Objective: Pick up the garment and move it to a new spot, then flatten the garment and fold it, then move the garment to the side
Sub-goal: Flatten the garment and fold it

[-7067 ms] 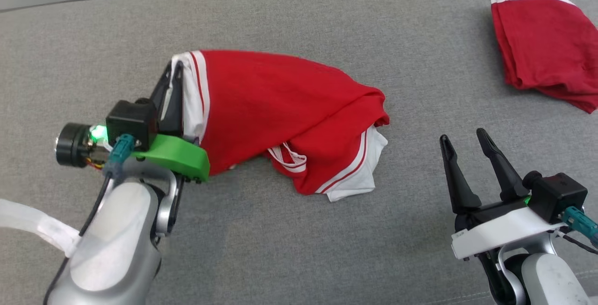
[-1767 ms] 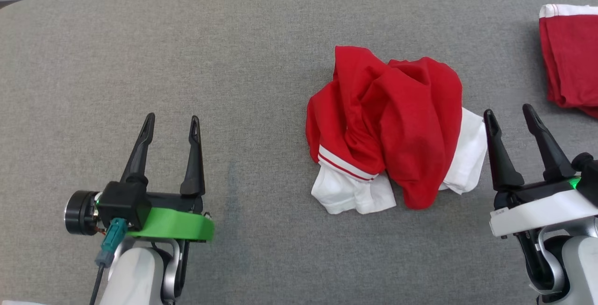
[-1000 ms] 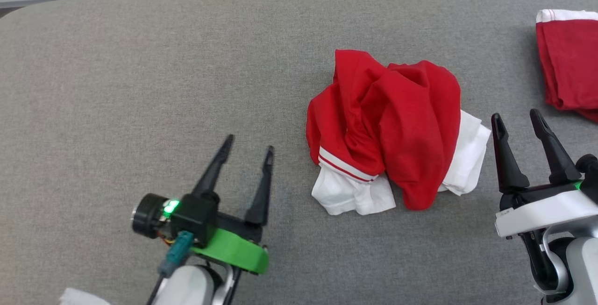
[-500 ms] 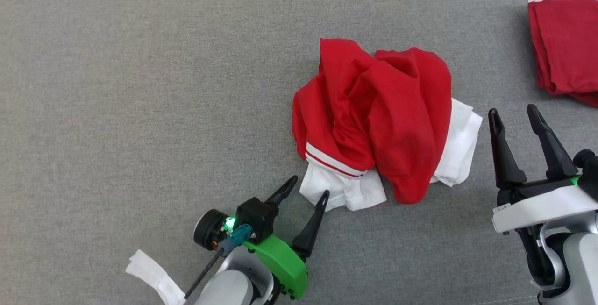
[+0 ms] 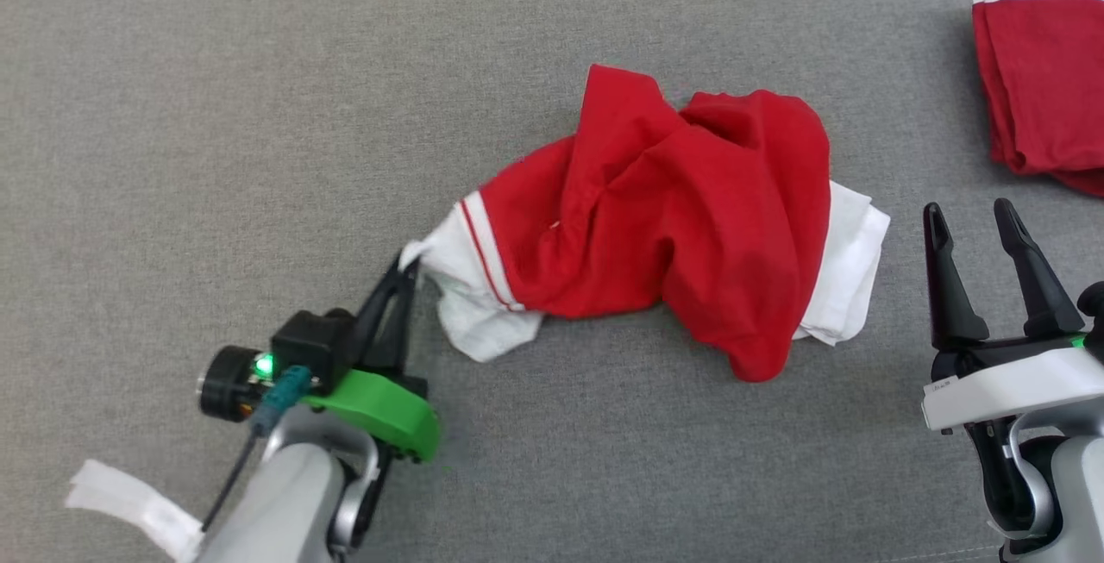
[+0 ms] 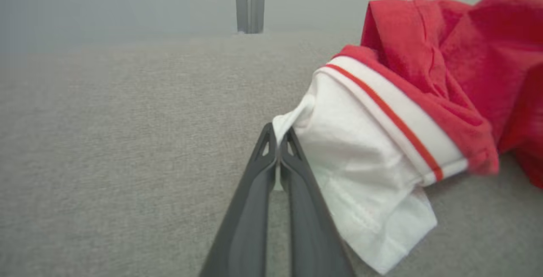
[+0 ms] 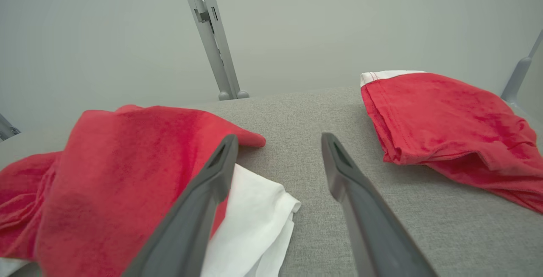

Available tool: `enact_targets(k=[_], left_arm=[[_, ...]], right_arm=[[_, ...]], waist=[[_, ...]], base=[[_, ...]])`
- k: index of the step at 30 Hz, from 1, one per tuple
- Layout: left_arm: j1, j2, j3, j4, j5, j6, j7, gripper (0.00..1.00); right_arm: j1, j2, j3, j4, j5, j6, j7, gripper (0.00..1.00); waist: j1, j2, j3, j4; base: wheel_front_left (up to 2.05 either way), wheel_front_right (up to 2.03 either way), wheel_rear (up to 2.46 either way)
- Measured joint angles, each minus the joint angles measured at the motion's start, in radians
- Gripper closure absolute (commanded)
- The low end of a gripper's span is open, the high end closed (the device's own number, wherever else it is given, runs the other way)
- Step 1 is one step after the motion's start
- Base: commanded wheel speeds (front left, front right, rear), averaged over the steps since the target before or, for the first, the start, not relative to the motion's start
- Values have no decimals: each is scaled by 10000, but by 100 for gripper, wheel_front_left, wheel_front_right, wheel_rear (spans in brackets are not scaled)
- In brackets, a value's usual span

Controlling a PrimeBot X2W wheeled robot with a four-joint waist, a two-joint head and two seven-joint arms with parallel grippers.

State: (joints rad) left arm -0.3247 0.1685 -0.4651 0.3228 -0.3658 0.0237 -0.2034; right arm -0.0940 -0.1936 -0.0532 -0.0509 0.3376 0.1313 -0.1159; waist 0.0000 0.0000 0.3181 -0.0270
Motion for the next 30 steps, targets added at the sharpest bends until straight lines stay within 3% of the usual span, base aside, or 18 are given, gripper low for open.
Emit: enact_targets(k=[6,10,11,12,13,16,22,30], left_arm=[[408,1569,1168,-1262,86,836,443,100],[489,2013,1572,-1327,-35,959,596,100],[488,2033,1616,-1229,-84,934,571,89],[491,2021,1609,-1156,-115,905,569,39],[496,1954,1599,-1112,-194,859,479,0],[502,1632,1609,-1081,-326,876,92,0],[642,1116,2034,-1590,-382,1400,-453,0],[1083,1035,1964,-2692,217,1710,-539,0]], right_arm=[[70,98,-107,0,-59,2,81,0],[65,140,-82,-27,-136,2,128,0],[65,163,-54,-33,-146,0,140,0],[63,176,-27,-35,-155,0,151,0],[61,182,0,-42,-159,0,176,0],[60,173,8,-104,-178,0,201,0],[66,130,100,-418,-345,2,412,0],[133,-40,351,-589,-445,0,658,0]], waist=[[0,0,-25,72],[0,0,15,53],[0,0,26,35],[0,0,30,16],[0,0,30,-7],[0,0,22,-44],[0,0,-73,23],[0,0,-443,134]], base=[[0,0,0],[0,0,0],[0,0,0],[0,0,0],[0,0,0],[0,0,0],[0,0,0],[0,0,0]])
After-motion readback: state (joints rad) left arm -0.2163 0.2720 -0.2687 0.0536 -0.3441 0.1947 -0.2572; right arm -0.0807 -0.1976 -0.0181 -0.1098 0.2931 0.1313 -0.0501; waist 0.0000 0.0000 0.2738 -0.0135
